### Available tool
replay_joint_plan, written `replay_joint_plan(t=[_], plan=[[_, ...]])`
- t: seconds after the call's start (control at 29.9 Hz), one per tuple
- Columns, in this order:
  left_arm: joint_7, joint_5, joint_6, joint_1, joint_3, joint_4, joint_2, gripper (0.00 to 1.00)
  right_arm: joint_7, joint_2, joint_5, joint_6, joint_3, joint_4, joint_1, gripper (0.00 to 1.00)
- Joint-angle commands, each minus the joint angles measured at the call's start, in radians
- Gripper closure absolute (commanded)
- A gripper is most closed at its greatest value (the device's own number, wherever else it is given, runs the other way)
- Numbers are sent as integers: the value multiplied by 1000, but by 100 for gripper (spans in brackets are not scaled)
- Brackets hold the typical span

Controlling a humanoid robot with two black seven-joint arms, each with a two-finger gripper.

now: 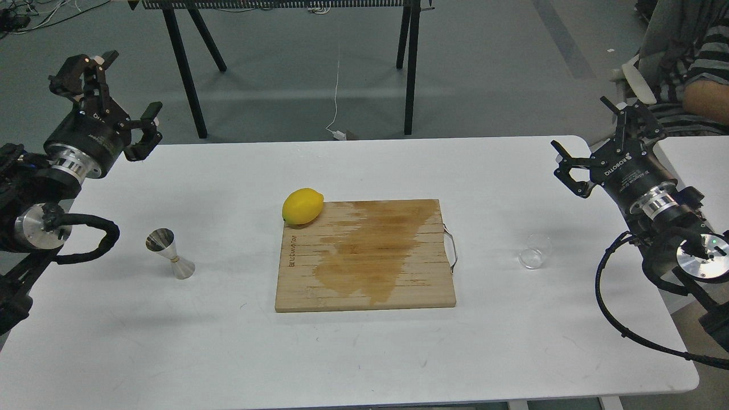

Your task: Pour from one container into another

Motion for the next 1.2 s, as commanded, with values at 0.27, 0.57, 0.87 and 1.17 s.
replay_joint_plan(t=[0.27,0.57,0.87,1.17], plan=[[11,-3,-15,-10,-10,10,-1,0,-1,1,0,-3,1,8,8,1],[8,-5,-33,-49,-2,64,-2,0,-5,0,0,-3,3,4,37,1],[6,43,-65,-50,15,57,18,0,-13,0,0,3,0,7,34,1],[1,115,-61,-18,74,-80,143,0,-27,-2,0,-18,-14,1,37,1]])
